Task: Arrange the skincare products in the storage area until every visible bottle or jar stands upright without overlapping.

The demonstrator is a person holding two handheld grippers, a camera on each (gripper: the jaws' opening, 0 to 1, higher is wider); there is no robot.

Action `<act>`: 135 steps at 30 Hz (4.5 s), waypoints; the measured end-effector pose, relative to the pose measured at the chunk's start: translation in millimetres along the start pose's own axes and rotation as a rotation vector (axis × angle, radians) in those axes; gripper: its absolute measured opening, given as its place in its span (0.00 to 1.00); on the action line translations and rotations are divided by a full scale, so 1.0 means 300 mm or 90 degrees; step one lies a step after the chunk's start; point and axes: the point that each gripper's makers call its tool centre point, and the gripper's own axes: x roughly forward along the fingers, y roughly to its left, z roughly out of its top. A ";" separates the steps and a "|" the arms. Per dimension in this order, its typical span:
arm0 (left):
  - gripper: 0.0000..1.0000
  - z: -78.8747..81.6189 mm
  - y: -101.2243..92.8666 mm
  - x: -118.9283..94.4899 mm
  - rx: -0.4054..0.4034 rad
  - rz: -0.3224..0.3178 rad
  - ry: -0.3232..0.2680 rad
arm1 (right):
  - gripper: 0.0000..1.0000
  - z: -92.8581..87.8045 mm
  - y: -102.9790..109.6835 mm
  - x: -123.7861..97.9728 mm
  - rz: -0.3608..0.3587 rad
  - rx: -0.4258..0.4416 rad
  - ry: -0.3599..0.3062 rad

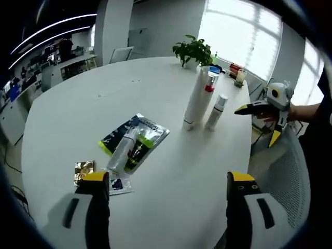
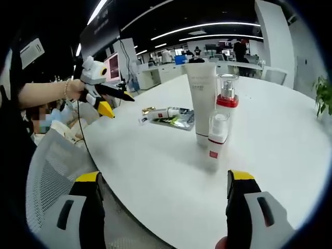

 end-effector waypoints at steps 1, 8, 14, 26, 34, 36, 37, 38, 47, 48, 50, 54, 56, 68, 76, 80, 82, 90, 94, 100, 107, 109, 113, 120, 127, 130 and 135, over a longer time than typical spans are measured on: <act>0.85 0.005 0.008 0.004 0.005 -0.002 0.002 | 0.99 -0.002 -0.005 -0.001 -0.003 0.003 -0.001; 0.80 0.020 0.062 0.041 0.028 -0.009 0.028 | 0.99 -0.015 0.003 0.010 -0.003 -0.007 0.016; 0.75 0.029 0.111 0.083 0.035 -0.015 0.048 | 0.98 -0.020 -0.004 0.011 -0.004 0.007 0.016; 0.56 0.033 0.191 0.187 0.064 -0.023 0.117 | 0.98 -0.035 -0.003 0.019 -0.005 0.006 0.030; 0.49 0.015 0.275 0.244 0.097 -0.005 0.170 | 0.98 -0.036 -0.008 0.013 -0.009 0.017 0.030; 0.48 0.018 0.265 0.254 0.108 -0.009 0.180 | 0.98 -0.039 -0.006 0.013 -0.008 0.017 0.033; 0.48 0.016 0.272 0.265 0.116 -0.009 0.185 | 0.98 -0.039 -0.006 0.013 -0.008 0.016 0.033; 0.47 0.014 0.276 0.273 0.119 -0.010 0.188 | 0.98 -0.039 -0.005 0.013 -0.008 0.016 0.034; 0.40 -0.023 0.346 0.330 0.160 0.009 0.249 | 0.97 -0.043 -0.007 0.012 -0.009 0.019 0.036; 0.40 -0.024 0.350 0.336 0.165 0.008 0.252 | 0.97 -0.043 -0.006 0.012 -0.009 0.019 0.037; 0.39 -0.017 0.341 0.339 0.176 0.007 0.253 | 0.97 -0.043 -0.006 0.012 -0.009 0.020 0.037; 0.36 -0.016 0.341 0.351 0.179 0.006 0.263 | 0.97 -0.042 -0.008 0.012 -0.011 0.022 0.036; 0.35 -0.022 0.337 0.353 0.184 0.006 0.269 | 0.97 -0.040 -0.009 0.012 -0.012 0.023 0.035; 0.25 -0.032 0.327 0.365 0.187 0.003 0.278 | 0.96 -0.044 -0.016 0.015 -0.015 0.025 0.036; 0.24 -0.032 0.329 0.358 0.154 0.006 0.274 | 0.96 -0.045 -0.018 0.016 -0.015 0.023 0.035; 0.24 -0.027 0.331 0.348 0.153 0.013 0.270 | 0.95 -0.038 -0.011 0.016 -0.012 0.022 0.034; 0.24 -0.025 0.329 0.343 0.150 0.016 0.268 | 0.95 -0.036 -0.008 0.016 -0.009 0.022 0.033; 0.24 0.014 0.266 0.321 0.045 -0.014 0.193 | 0.94 0.004 0.005 0.012 0.003 0.029 0.014; 0.24 0.033 0.246 0.305 -0.009 -0.036 0.147 | 0.94 0.034 0.034 0.019 0.019 0.027 0.000; 0.24 0.037 0.138 0.241 -0.055 -0.061 0.090 | 0.93 0.076 0.073 0.030 0.045 0.026 -0.021; 0.24 0.033 0.067 0.205 -0.089 -0.086 0.039 | 0.92 0.131 0.099 0.037 0.070 0.026 -0.049; 0.24 0.045 0.045 0.192 -0.097 -0.101 0.017 | 0.92 0.139 0.104 0.037 0.076 0.024 -0.053; 0.24 0.065 -0.014 0.151 -0.112 -0.121 -0.025 | 0.92 0.165 0.119 0.038 0.090 0.033 -0.068; 0.24 0.096 -0.100 0.107 -0.095 -0.135 -0.049 | 0.88 0.214 0.158 0.051 0.123 0.026 -0.084; 0.25 0.149 -0.215 0.052 -0.108 -0.186 -0.106 | 0.83 0.287 0.196 0.055 0.171 0.059 -0.126; 0.25 0.188 -0.262 0.018 -0.139 -0.216 -0.149 | 0.84 0.340 0.225 0.044 0.211 0.105 -0.167; 0.25 0.205 -0.337 -0.033 -0.160 -0.241 -0.197 | 0.81 0.418 0.241 0.027 0.267 0.164 -0.214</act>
